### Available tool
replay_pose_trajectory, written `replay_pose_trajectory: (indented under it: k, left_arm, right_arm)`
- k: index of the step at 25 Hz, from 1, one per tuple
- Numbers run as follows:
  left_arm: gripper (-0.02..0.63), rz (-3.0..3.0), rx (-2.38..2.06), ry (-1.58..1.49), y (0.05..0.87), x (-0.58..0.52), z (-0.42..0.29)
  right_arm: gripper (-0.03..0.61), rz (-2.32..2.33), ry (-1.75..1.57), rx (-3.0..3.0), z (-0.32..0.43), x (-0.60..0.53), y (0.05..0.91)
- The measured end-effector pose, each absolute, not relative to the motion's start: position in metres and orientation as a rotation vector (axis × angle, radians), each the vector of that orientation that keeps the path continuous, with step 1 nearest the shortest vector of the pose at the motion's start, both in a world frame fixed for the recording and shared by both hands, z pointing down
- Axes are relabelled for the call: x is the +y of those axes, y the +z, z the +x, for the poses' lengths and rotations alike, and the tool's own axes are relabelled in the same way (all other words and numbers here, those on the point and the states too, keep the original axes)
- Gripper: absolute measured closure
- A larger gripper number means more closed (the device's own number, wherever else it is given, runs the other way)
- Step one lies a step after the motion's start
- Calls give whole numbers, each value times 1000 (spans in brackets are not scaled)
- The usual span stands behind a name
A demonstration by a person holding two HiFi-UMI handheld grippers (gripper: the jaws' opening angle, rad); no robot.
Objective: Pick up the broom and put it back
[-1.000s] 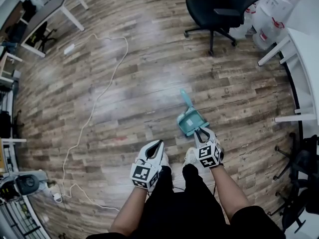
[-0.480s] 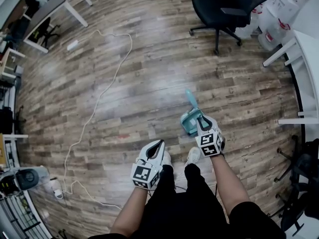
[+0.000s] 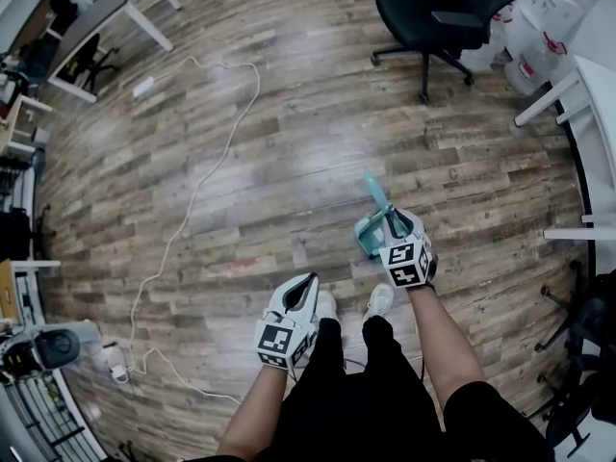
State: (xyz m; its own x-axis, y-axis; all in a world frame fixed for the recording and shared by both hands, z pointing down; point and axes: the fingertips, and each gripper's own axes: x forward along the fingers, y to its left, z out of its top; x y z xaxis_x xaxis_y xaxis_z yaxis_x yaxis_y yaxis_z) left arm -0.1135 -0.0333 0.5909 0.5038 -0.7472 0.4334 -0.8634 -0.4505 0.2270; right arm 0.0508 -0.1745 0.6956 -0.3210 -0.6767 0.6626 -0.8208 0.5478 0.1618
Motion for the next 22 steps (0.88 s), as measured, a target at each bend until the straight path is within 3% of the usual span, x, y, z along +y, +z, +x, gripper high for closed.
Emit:
replay_pose_trajectory:
  k: [17, 22]
  left_arm:
    - [595, 2313, -1307, 366, 592, -34, -115]
    - [595, 2323, -1314, 370, 593, -35, -118]
  right_arm:
    - [465, 1216, 244, -2067, 43, -179, 701]
    - [417, 1230, 254, -2067, 43, -175, 699]
